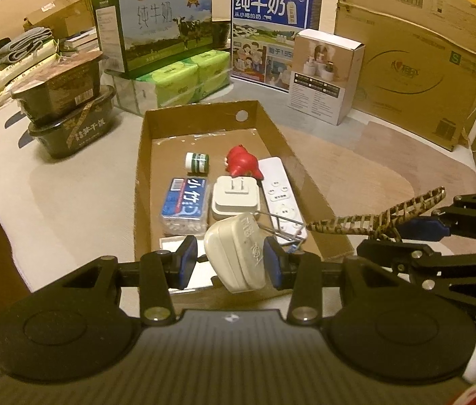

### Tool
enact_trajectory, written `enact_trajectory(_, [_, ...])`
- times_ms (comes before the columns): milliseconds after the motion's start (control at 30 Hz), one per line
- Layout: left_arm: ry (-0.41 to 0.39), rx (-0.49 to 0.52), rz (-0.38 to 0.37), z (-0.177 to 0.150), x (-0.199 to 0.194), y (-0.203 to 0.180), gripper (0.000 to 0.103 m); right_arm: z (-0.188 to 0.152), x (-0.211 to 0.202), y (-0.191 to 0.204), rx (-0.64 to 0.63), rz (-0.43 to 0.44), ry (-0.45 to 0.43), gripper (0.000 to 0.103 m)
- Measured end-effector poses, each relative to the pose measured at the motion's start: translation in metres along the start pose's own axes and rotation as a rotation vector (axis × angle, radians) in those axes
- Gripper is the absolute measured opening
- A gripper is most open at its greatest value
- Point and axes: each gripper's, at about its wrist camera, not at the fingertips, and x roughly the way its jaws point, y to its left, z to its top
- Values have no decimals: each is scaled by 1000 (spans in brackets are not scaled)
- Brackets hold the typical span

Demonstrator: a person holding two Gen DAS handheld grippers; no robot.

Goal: Organize rigid objects
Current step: 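Carry the white plug and wire rack over the cardboard box with both tools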

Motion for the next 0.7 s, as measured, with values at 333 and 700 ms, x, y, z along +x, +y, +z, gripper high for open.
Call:
enact_trajectory(333, [-8, 34, 33, 18, 6, 13, 39, 18, 19, -1, -12, -8, -10, 28])
enact_trajectory(700, [2, 70, 50, 38, 23, 28, 39, 45, 49, -10, -22, -10, -13, 28])
